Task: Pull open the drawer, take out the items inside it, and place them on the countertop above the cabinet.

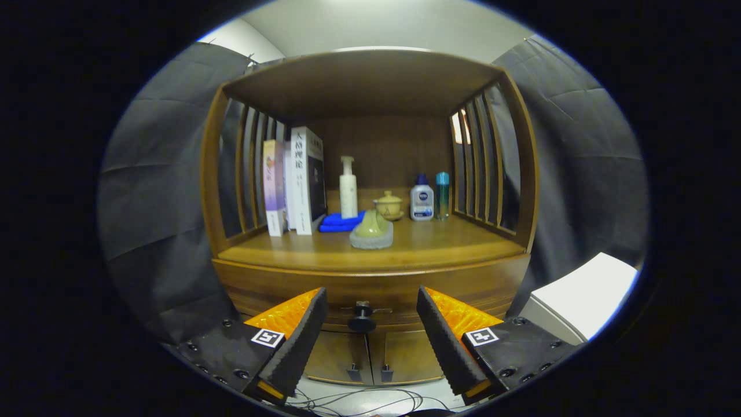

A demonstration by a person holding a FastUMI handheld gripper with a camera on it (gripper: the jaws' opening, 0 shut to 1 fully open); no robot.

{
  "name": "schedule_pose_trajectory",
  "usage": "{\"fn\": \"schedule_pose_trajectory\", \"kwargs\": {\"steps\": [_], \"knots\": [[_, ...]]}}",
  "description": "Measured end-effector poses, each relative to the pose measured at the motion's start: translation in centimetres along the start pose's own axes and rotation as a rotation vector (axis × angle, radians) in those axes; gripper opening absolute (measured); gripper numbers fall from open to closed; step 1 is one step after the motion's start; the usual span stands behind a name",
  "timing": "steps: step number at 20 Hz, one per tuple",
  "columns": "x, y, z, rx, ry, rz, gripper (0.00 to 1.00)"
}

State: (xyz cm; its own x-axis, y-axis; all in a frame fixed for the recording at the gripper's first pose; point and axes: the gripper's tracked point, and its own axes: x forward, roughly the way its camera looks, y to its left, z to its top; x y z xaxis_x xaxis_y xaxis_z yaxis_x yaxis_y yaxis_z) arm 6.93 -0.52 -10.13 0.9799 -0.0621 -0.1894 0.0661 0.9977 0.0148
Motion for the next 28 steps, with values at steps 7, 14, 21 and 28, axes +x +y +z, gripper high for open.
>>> {"fn": "schedule_pose_trajectory", "kwargs": {"steps": [7,14,21,28], "knots": [[-9.1,-0.8,9.7,0.075,-0.131,0.026,0.98],[-16.3,-4.5,15.9,0.053,-0.28,-0.01,0.97],[-18.2,-7.3,17.0,0.085,-0.361,-0.076,0.97],[-17.0,-5.6,15.7,0.037,-0.325,-0.044,0.97]]}}
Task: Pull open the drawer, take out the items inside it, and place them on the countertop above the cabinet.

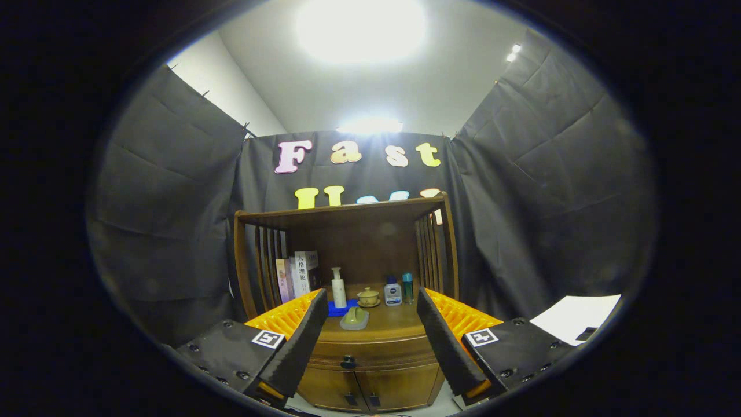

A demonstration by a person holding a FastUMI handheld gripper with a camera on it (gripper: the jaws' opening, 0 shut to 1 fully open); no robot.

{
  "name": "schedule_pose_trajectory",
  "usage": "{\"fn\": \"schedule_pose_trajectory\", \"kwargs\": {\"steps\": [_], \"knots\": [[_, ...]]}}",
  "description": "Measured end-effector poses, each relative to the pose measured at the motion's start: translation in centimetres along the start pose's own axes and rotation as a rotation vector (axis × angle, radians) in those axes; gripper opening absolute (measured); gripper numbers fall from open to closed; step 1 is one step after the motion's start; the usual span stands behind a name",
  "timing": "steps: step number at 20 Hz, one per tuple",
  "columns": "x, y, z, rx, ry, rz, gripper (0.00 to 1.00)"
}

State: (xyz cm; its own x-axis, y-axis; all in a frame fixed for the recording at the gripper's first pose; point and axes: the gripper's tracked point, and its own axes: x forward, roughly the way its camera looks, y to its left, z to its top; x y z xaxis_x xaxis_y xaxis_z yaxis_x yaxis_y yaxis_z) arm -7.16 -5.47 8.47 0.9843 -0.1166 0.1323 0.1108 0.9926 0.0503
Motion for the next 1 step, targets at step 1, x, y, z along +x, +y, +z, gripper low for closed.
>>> {"fn": "schedule_pose_trajectory", "kwargs": {"steps": [1], "knots": [[0.05,0.22,-0.08,-0.008,0.001,0.005,0.97]]}}
